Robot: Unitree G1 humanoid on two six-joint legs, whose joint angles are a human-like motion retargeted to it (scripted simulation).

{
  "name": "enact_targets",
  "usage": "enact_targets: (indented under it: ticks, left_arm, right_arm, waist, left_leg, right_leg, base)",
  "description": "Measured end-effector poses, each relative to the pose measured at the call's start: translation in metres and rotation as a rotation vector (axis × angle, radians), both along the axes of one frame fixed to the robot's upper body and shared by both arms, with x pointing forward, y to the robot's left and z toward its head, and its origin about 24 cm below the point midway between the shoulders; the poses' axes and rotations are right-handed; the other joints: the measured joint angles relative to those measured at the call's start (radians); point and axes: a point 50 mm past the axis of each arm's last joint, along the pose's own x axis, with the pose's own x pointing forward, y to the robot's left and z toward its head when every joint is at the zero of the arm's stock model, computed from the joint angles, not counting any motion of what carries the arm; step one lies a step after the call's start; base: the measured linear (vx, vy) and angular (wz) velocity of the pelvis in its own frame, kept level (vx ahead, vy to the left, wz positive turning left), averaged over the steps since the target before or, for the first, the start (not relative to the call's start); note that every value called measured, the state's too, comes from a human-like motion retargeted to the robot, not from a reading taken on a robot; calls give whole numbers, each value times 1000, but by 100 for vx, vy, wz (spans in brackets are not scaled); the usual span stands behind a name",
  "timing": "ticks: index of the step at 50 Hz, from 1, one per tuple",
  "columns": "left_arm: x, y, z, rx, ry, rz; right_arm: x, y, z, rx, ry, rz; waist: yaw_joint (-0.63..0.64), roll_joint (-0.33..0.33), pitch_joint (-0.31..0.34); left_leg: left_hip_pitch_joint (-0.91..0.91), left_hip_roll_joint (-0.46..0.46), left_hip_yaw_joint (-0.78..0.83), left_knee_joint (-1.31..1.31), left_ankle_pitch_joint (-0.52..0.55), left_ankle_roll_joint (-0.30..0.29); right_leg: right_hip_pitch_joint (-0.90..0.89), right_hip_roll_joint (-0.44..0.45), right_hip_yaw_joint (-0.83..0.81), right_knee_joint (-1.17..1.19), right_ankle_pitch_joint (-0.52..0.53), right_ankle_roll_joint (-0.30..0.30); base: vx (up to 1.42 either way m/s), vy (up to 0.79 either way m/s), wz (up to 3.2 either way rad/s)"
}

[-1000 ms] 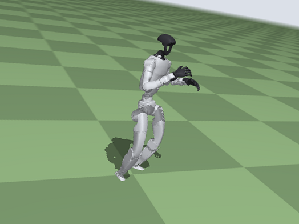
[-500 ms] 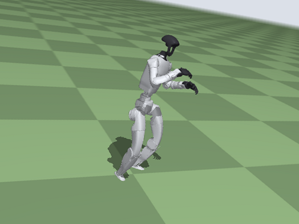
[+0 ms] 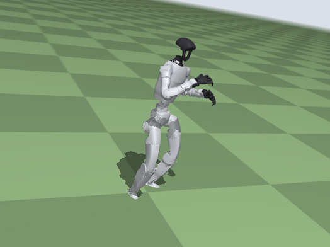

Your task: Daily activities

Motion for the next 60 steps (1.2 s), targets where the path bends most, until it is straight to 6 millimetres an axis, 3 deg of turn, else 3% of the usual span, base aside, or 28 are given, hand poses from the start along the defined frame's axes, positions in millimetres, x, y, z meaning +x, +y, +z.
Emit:
enact_targets:
  ticks: [4,8,10,15,26,30,36,43,53,60]
  left_arm:
    - [1,10,10,20,-21,8]
    - [-3,7,17,38,-39,-29]
    - [-2,4,22,53,-46,-59]
    - [-7,-4,20,68,-28,-114]
    - [0,-10,23,79,-48,-107]
    - [2,-11,28,67,-81,-98]
    - [2,-15,32,24,-107,-106]
    - [-4,-26,30,-40,-90,-166]
    - [-1,-36,19,-12,-22,-224]
    - [3,-37,24,-3,-61,-207]
  right_arm:
    - [1,2,-6,-12,27,11]
    - [-3,6,-16,-39,63,40]
    - [-4,8,-14,-46,59,58]
    - [-9,13,-20,-57,86,100]
    - [-9,23,-24,-57,141,168]
    - [-6,22,-26,-39,175,165]
    - [-3,12,-27,32,214,123]
    - [1,-5,-29,118,223,27]
    - [7,-24,-27,130,123,-127]
    - [8,-22,-21,122,83,-123]
  waist:
    - [0,-5,-8]
    - [0,-7,2]
    - [2,-5,-3]
    - [0,-1,17]
    - [15,49,53]
    - [23,74,67]
    - [35,121,67]
    - [-8,140,49]
    - [-119,68,71]
    - [-164,-6,76]
  left_leg:
    - [23,-2,16,-59,26,-4]
    - [15,16,18,-3,15,-12]
    - [36,25,21,-64,41,-18]
    - [21,65,6,33,34,-35]
    - [-50,198,-76,205,94,-85]
    - [-95,265,-73,311,69,-40]
    - [-143,218,-124,401,-8,-20]
    - [-143,111,-126,305,-65,-8]
    - [-132,42,-19,173,-126,50]
    - [-141,-53,19,97,-93,73]
  right_leg:
    - [15,10,-7,-52,6,1]
    - [8,4,-3,-2,-30,1]
    - [38,44,-10,-91,-6,-9]
    - [36,57,3,-25,-49,-25]
    - [58,198,21,-59,-29,-93]
    - [62,244,20,-90,-11,-106]
    - [42,309,39,-146,34,-99]
    - [-10,336,61,-188,88,-71]
    - [-214,247,153,77,38,-11]
    - [-348,33,183,313,-30,-22]
  base:
    - [2,-8,-13]
    - [-3,-12,-10]
    - [3,-15,-17]
    - [-4,-16,-12]
    - [-5,-16,-17]
    - [-4,-9,-6]
    - [-3,0,-27]
    - [-3,6,-25]
    - [-10,6,-14]
    - [-4,3,13]
